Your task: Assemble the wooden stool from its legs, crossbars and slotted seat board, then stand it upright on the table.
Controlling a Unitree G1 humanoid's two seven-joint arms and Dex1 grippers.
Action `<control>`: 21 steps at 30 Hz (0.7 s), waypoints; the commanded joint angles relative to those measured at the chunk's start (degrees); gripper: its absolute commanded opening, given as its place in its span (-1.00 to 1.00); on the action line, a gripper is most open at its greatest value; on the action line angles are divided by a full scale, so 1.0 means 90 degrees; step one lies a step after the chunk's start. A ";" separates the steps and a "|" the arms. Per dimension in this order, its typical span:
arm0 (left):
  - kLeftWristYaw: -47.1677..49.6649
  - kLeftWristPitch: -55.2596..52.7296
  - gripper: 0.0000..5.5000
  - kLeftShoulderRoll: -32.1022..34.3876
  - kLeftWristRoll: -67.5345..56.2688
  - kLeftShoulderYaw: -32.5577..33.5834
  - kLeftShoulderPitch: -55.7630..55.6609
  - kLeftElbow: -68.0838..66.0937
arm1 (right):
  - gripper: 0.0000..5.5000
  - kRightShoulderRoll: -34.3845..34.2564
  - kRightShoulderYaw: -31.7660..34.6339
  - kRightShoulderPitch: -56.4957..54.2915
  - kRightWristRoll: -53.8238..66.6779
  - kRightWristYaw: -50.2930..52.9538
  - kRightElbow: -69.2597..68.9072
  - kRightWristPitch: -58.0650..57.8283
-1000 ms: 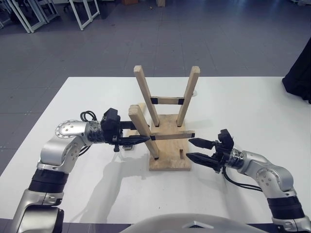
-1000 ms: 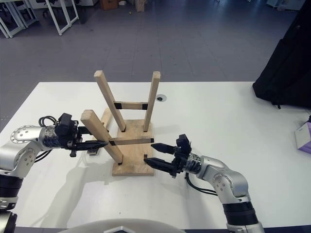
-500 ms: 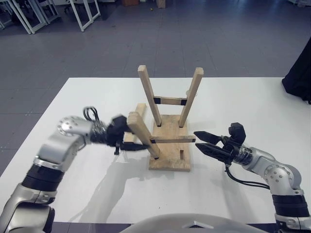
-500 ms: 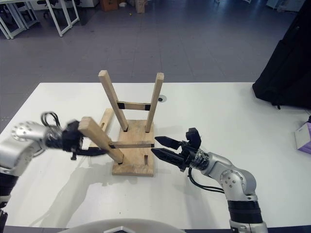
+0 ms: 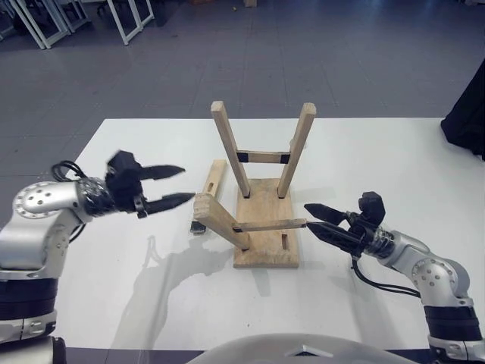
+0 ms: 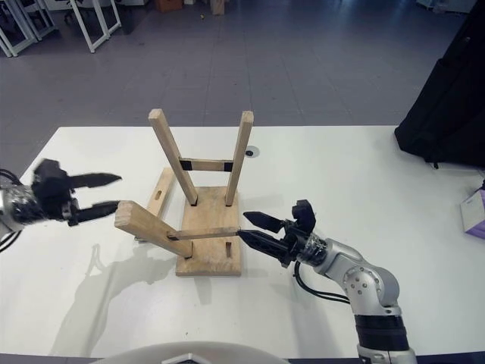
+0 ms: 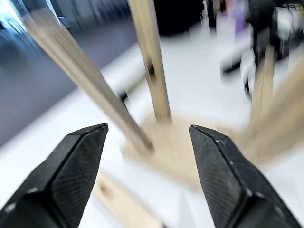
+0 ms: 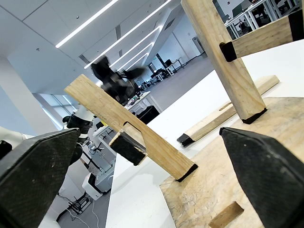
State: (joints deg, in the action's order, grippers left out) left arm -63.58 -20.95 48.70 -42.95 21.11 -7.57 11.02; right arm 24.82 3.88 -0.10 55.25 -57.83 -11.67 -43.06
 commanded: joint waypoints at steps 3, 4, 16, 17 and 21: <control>0.1995 -0.0453 0.15 -0.0728 -0.1822 0.0379 -0.0939 0.2081 | 1.00 -0.0026 -0.0050 -0.0038 -0.0154 0.0095 -0.0066 0.0100; 0.2281 -0.0519 0.15 -0.0781 -0.2051 0.0320 -0.1023 0.2366 | 1.00 -0.0037 -0.0057 -0.0053 -0.0165 0.0105 -0.0058 0.0096; 0.1496 -0.0592 0.15 -0.1097 -0.0917 -0.2505 0.0795 0.1803 | 1.00 -0.0059 -0.0368 0.0021 -0.0600 0.0300 -0.0395 0.0272; 0.1474 -0.0516 0.15 -0.1075 -0.0933 -0.2454 0.0747 0.1810 | 1.00 -0.0075 -0.0336 0.0012 -0.0568 0.0347 -0.0433 0.0263; 0.1823 -0.0407 0.15 -0.1245 -0.1225 -0.2150 -0.0039 0.1797 | 1.00 -0.0199 -0.0392 0.0214 -0.0587 0.0487 -0.0586 0.0314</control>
State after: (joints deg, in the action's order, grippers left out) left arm -48.93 -20.33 37.63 -57.25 4.09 -8.63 30.55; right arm 23.44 0.50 1.15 49.77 -54.33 -15.83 -40.80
